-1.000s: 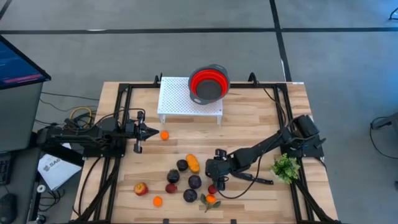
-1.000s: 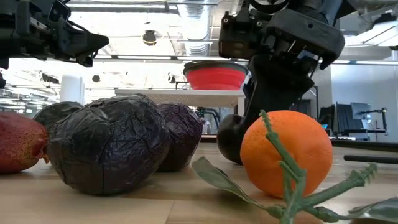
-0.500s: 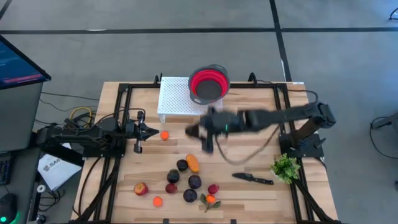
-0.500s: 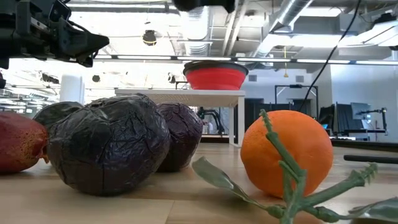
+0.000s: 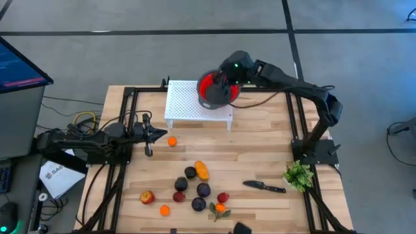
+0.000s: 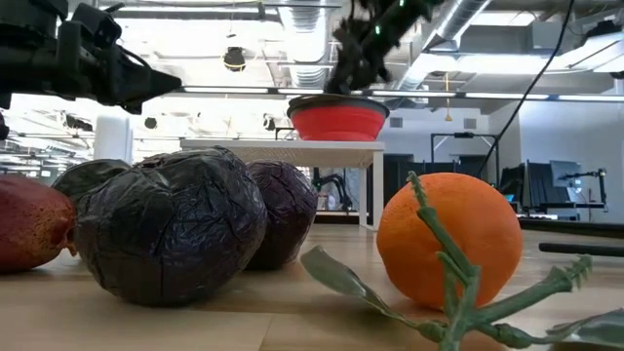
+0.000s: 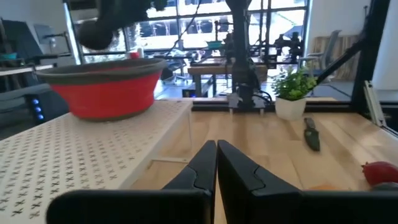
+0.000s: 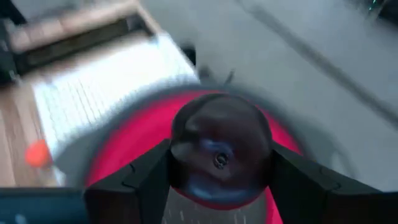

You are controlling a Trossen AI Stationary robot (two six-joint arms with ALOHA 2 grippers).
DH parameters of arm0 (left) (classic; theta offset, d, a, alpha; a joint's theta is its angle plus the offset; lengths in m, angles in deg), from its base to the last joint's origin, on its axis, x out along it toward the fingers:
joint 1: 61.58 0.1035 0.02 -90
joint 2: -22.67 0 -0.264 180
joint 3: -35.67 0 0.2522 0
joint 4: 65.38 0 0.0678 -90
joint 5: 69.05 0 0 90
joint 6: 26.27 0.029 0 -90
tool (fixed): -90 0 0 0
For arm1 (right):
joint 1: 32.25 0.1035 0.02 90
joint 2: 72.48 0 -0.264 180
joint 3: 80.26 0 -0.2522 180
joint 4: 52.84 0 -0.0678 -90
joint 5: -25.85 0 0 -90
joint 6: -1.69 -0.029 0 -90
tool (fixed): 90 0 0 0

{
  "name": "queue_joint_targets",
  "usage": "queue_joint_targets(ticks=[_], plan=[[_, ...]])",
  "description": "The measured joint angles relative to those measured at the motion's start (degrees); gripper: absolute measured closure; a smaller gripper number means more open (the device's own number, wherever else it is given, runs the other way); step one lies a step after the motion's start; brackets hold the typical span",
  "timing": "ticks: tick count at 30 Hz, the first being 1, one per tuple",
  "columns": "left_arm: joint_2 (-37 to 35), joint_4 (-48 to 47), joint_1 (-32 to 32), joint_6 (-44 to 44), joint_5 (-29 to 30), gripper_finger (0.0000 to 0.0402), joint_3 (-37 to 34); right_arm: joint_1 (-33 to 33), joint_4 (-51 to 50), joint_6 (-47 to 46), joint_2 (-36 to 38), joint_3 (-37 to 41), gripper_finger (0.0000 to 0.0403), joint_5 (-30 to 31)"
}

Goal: Pick & Place Fruit
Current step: Put the plum into the red strainer on the shelf, then put the orange into the red strainer on the shelf

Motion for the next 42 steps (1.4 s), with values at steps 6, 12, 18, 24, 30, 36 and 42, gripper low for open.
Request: queue_joint_targets(ticks=[6,12,18,24,30,36,42], plan=[[0.55,-0.08,0.02,-4.22,0.7,0.0394,0.0,-2.32,-0.46,0.45,-4.58,0.01,0.0177,-5.08],[0.83,-0.05,0.02,-6.89,0.94,0.0394,0.0,-2.29,-2.67,1.11,-6.79,0.01,0.0173,-5.07],[0.83,-0.04,0.04,-9.07,2.0,0.0394,0.0,-2.29,-3.5,2.82,-6.63,-0.01,0.0144,-5.07],[0.84,-0.06,0.04,-10.02,5.5,0.0373,0.0,-2.29,-2.55,3.52,-6.63,-0.01,0.0125,-4.89],[0.84,-0.08,0.04,-9.94,6.68,0.0327,0.0,-2.29,1.2,3.49,-5.63,-0.01,0.0122,-2.65],[3.17,-1.07,-0.31,-15.82,9.47,0.0316,0.85,0.02,2.93,5.81,0.92,0.01,0.0122,1.3],[13.25,-9.24,-2.81,-15.92,12.28,0.0324,9.15,8.78,8.14,8.46,9.72,8.83,0.0122,1.64]])
